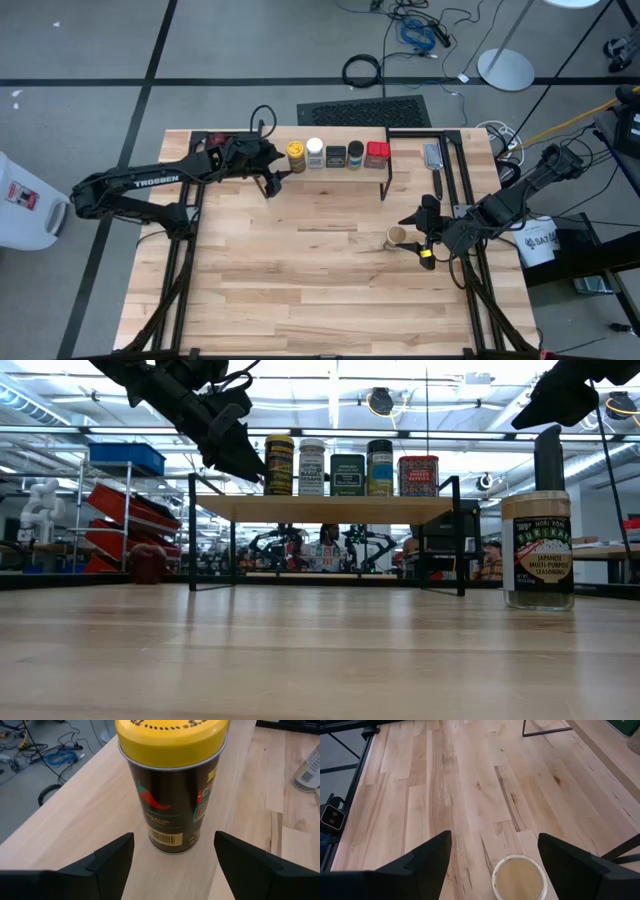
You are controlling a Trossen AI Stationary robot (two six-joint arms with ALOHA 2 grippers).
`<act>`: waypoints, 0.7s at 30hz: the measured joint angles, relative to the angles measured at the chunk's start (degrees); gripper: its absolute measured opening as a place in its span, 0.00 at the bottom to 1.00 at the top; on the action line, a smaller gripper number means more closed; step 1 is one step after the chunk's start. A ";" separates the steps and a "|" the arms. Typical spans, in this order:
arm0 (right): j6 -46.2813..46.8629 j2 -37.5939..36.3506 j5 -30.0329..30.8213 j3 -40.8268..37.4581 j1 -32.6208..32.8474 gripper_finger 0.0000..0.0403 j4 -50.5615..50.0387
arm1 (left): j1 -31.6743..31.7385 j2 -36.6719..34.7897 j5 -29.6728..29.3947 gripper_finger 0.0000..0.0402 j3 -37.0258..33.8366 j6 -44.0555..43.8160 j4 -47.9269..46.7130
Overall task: Shelf spices
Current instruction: Put the yellow seasoning bottle on the shelf
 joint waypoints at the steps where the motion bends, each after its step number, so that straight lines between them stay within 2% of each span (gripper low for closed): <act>1: 0.00 0.00 0.00 0.00 -0.02 0.71 0.00 | 0.00 0.00 -0.10 0.71 0.00 0.36 -0.02; 21: 0.01 0.00 0.03 0.00 -0.02 0.71 0.35 | 2.85 0.00 -1.27 0.71 -0.02 4.77 0.90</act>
